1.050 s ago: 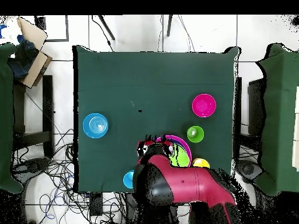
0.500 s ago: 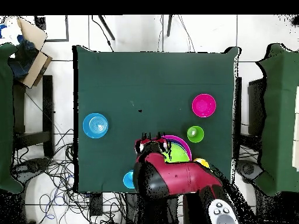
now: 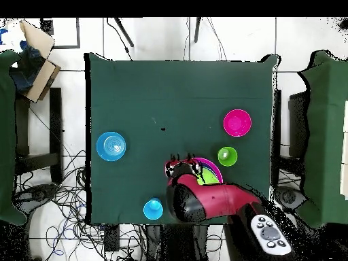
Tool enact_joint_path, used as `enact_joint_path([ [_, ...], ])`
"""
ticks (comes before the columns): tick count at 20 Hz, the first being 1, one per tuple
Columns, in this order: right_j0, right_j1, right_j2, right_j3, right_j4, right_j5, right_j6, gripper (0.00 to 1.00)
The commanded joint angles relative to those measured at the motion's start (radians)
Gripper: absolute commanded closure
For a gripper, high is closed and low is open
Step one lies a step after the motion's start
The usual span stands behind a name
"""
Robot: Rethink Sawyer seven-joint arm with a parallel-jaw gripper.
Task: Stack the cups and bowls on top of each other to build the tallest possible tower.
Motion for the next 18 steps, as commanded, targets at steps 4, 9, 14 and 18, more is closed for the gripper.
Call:
enact_joint_path([
  [4,-0.095,0.118,0.123,-0.095,-0.141,-0.005,0.025,0.00],
  [9,-0.097,0.100,0.120,-0.085,-0.154,-0.003,0.038,0.00],
  [14,-0.073,0.076,0.107,-0.077,-0.141,0.003,0.053,0.00],
  [18,-0.059,0.042,0.101,-0.060,-0.125,0.016,0.060,0.00],
])
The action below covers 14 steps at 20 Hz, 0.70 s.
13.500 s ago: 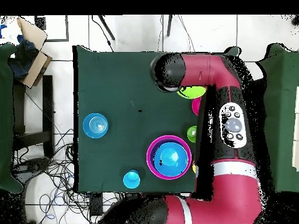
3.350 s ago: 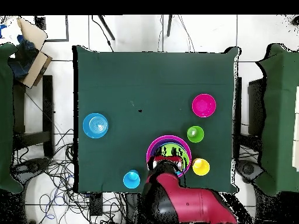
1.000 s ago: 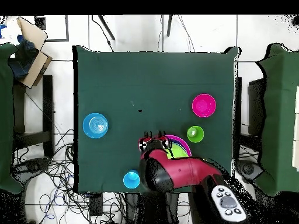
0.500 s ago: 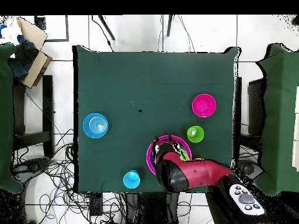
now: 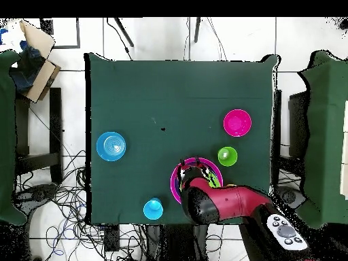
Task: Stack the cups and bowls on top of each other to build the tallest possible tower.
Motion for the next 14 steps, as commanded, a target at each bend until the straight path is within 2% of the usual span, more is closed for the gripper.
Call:
enact_joint_path([
  [1,0.033,-0.052,0.085,-0.024,-0.035,0.030,0.060,0.00],
  [4,0.003,-0.126,0.122,0.034,-0.021,0.079,0.055,0.00],
  [7,-0.053,-0.215,0.196,0.104,0.007,0.139,0.043,0.00],
  [14,-0.112,-0.299,0.283,0.170,0.047,0.198,0.026,0.00],
])
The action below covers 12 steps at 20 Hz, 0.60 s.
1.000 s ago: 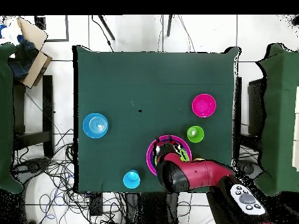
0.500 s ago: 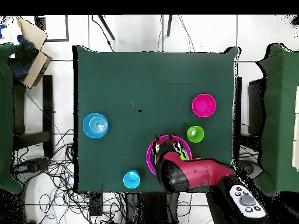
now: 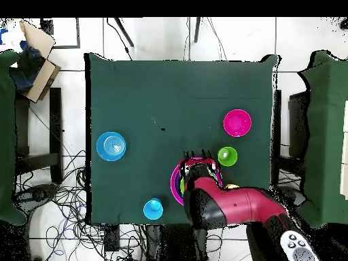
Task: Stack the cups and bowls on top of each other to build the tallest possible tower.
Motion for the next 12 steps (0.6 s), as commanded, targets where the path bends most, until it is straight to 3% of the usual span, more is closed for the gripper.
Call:
enact_joint_path([
  [1,-0.010,-0.084,0.137,0.088,0.026,0.164,0.030,0.00],
  [6,0.015,-0.081,0.110,0.079,0.017,0.155,0.045,0.00],
  [9,0.078,-0.025,0.030,0.024,-0.015,0.110,0.065,0.00],
  [12,0.089,0.000,0.011,0.005,-0.032,0.095,0.059,0.00],
])
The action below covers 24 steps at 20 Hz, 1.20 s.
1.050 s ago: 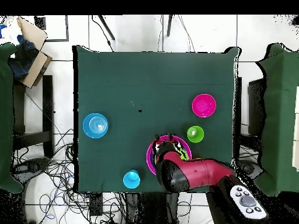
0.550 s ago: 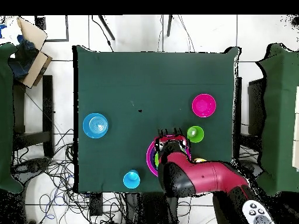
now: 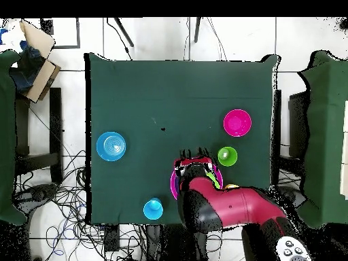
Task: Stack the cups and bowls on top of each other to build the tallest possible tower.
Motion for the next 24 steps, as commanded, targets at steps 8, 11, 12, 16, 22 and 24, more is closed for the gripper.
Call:
enact_joint_path([
  [8,-0.074,-0.150,0.113,0.200,0.042,0.178,0.018,0.00],
  [11,-0.132,-0.226,0.179,0.289,0.088,0.196,0.001,0.00],
  [12,-0.141,-0.235,0.190,0.301,0.093,0.196,-0.001,0.00],
  [16,-0.129,-0.219,0.174,0.301,0.062,0.169,0.019,0.00],
  [22,0.013,-0.074,-0.021,0.170,-0.047,0.088,0.063,0.00],
  [24,0.052,-0.014,-0.076,0.121,-0.072,0.056,0.063,0.00],
])
